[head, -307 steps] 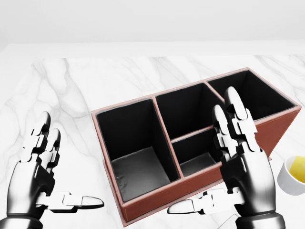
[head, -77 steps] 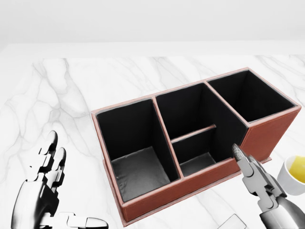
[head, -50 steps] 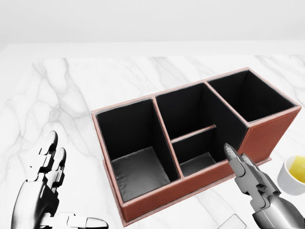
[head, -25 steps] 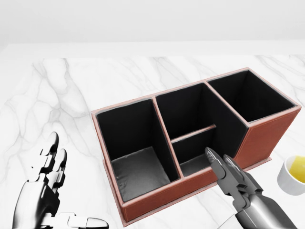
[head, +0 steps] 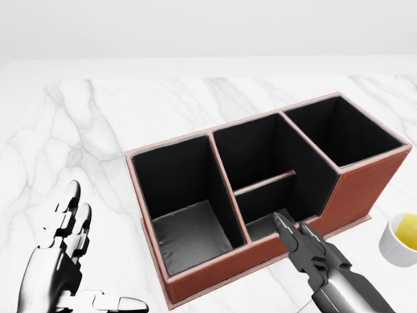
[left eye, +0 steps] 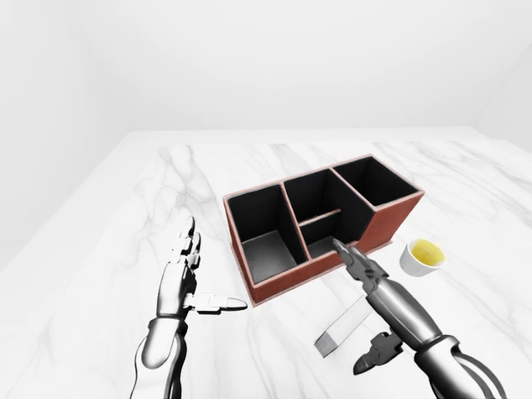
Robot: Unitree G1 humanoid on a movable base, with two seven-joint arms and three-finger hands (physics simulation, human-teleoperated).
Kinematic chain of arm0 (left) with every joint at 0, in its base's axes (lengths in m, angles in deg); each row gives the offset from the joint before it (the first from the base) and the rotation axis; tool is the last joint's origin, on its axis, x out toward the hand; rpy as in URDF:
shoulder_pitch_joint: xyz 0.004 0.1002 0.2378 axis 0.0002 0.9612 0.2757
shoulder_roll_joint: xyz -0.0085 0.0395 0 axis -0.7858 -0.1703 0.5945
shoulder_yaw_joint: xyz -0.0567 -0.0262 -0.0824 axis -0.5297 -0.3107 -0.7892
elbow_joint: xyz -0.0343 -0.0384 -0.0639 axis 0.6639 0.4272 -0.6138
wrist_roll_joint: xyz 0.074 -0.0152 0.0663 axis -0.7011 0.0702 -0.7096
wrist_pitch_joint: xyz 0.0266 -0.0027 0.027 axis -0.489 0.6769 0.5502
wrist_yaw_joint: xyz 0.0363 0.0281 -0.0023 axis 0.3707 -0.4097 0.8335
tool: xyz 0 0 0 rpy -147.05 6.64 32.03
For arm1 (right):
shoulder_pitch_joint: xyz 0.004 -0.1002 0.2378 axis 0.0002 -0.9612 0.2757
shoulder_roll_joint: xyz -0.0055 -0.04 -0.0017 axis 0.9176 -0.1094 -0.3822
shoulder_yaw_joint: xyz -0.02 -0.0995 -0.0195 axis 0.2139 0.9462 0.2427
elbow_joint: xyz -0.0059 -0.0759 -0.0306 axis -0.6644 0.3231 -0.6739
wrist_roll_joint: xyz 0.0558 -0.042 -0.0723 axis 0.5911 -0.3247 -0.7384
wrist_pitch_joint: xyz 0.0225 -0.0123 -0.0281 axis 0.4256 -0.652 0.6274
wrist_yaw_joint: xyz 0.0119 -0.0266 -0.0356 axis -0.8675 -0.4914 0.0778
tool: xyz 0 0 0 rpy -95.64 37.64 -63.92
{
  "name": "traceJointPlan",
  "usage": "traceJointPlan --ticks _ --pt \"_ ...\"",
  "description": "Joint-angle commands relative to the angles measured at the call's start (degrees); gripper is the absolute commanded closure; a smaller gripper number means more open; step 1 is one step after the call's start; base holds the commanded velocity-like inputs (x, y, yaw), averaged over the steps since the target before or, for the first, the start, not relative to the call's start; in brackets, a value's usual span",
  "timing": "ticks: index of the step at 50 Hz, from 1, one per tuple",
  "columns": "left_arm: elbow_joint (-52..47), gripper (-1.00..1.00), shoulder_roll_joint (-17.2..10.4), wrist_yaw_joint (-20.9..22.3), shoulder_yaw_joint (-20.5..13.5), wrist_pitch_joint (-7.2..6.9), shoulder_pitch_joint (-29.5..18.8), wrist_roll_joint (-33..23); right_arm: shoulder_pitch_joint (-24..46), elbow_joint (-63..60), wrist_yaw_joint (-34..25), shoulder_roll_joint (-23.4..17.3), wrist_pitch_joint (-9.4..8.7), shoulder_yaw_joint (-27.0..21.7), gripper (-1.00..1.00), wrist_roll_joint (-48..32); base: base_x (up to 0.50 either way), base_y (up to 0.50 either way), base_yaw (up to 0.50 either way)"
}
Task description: Pick up the book and place it in the front compartment of the caddy.
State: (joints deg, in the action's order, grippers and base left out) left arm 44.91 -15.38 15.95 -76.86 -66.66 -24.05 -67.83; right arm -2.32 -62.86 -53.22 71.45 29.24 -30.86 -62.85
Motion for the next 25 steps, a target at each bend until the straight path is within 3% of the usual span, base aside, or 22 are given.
traceJointPlan --ticks 1,25 --pt "-0.09 -1.00 0.00 -0.03 0.06 0.00 0.01 -0.02 0.10 1.98 0.00 -0.53 0.00 -0.05 -1.00 -2.37 0.00 0.00 0.00" --pt "-0.26 -1.00 0.00 0.01 0.09 0.00 0.08 -0.05 3.09 7.88 0.00 -1.25 0.00 -0.07 -1.00 -9.55 0.00 0.00 0.00"
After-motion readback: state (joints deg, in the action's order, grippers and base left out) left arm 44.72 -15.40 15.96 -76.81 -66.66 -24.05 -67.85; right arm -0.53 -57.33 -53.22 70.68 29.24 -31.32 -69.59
